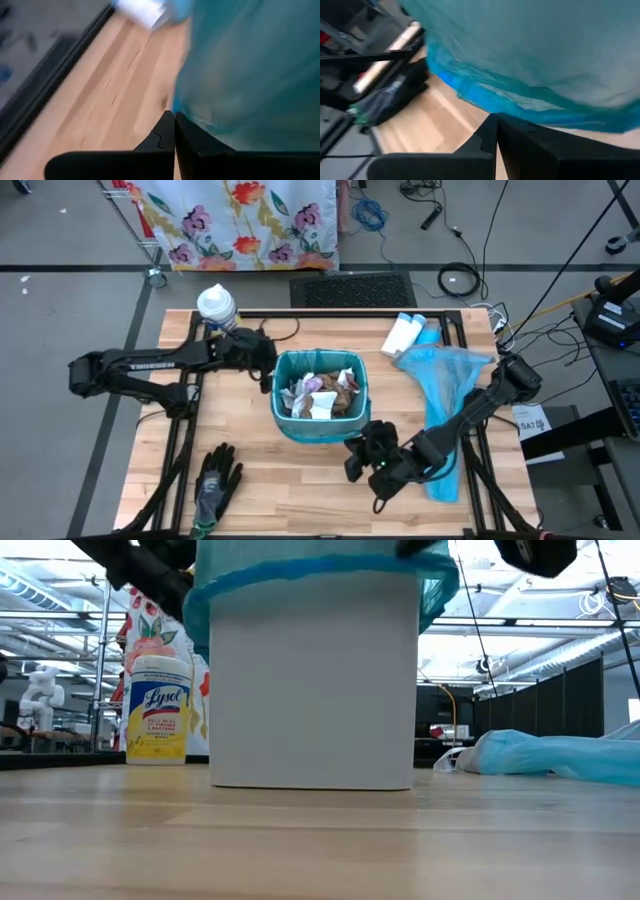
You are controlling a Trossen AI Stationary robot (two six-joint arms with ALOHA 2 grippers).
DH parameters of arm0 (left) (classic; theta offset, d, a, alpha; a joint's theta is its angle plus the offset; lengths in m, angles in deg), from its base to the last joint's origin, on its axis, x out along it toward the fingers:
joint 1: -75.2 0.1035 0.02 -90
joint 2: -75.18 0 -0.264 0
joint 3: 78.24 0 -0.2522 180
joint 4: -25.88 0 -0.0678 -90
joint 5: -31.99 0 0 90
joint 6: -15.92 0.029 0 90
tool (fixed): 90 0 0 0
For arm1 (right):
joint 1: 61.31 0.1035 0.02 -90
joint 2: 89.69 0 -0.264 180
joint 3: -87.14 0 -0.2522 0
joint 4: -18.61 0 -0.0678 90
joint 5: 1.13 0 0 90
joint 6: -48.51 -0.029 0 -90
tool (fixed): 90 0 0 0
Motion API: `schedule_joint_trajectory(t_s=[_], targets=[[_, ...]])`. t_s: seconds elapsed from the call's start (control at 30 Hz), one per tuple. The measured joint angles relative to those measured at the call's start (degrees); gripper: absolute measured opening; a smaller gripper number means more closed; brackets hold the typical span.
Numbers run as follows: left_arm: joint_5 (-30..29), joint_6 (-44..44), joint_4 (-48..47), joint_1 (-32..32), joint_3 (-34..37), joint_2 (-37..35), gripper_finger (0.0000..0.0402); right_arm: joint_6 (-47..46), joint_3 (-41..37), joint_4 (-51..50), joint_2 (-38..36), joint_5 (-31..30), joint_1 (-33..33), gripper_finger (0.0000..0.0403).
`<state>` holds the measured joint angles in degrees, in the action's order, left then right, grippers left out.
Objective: Place trash/remove bag and relplace
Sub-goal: Move the white trash bin to the center of the table
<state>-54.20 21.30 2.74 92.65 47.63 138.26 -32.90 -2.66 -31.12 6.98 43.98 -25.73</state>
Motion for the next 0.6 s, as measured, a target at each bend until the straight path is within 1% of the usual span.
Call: schedule_joint_trajectory(t_s=[0.03,0.1,0.2,0.37,0.47,0.6], targets=[[2.19,1.24,0.81,-0.02,-0.07,0.44,0.0000,-0.27,-0.02,-1.20,0.01,-0.01,-0.21,0.0000],[4.01,1.46,0.37,-0.33,-0.07,1.27,0.0000,-0.35,0.00,-3.34,-0.33,-0.10,-0.89,0.0000],[4.32,-0.50,-1.01,-1.35,-0.05,1.93,0.0000,-0.38,0.00,-8.32,-1.34,0.01,-2.58,0.0000],[4.64,-3.83,-4.38,-4.89,-0.01,0.09,0.0000,0.44,0.00,-17.96,-2.94,0.52,-6.65,0.0000],[4.75,-5.05,-5.44,-8.25,-0.01,-1.20,0.0000,3.95,-0.02,-21.29,-4.08,0.38,-9.19,0.0000],[6.31,-6.89,-4.02,-13.52,-0.01,-2.17,0.0000,12.92,-0.02,-23.16,-5.77,-0.81,-13.65,0.0000]])
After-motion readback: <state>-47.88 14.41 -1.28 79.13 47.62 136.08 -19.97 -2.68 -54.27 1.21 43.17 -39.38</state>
